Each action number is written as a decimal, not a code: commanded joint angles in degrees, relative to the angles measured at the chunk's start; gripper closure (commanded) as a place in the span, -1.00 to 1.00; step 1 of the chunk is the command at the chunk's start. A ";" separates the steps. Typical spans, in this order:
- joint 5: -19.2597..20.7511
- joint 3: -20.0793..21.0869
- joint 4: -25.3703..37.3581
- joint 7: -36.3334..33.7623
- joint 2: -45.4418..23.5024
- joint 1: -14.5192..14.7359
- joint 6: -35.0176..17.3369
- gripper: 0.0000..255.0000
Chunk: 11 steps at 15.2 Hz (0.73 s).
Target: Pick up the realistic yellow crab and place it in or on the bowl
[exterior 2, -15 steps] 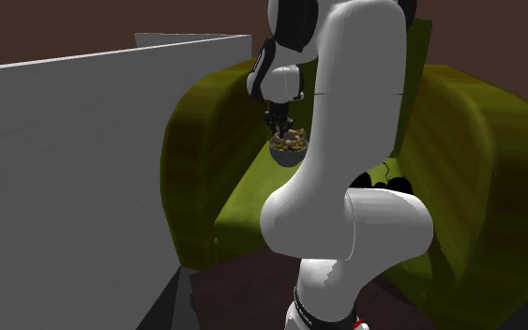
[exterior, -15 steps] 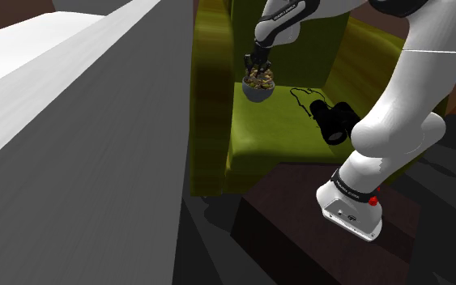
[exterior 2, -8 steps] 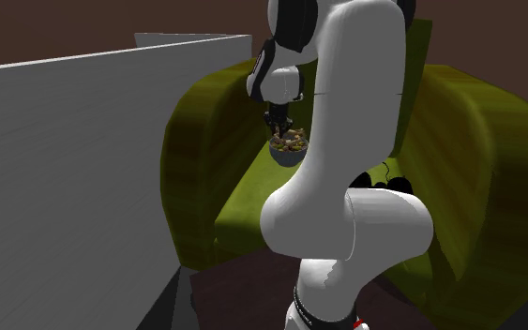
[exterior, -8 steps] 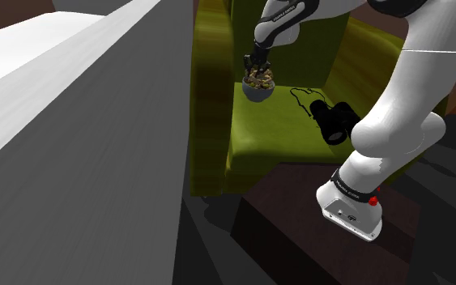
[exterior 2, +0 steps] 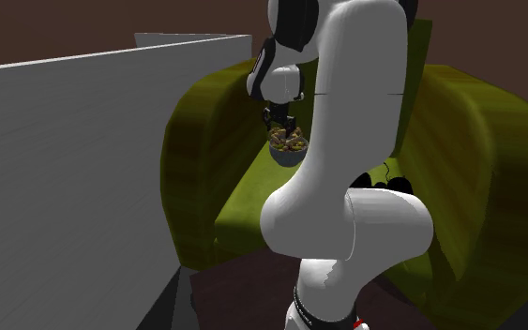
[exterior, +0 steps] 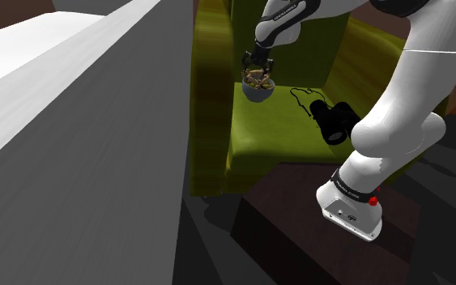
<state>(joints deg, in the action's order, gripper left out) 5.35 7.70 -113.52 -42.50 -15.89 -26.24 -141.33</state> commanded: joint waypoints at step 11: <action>-1.08 0.43 0.67 0.66 4.34 -0.21 4.94 -1.00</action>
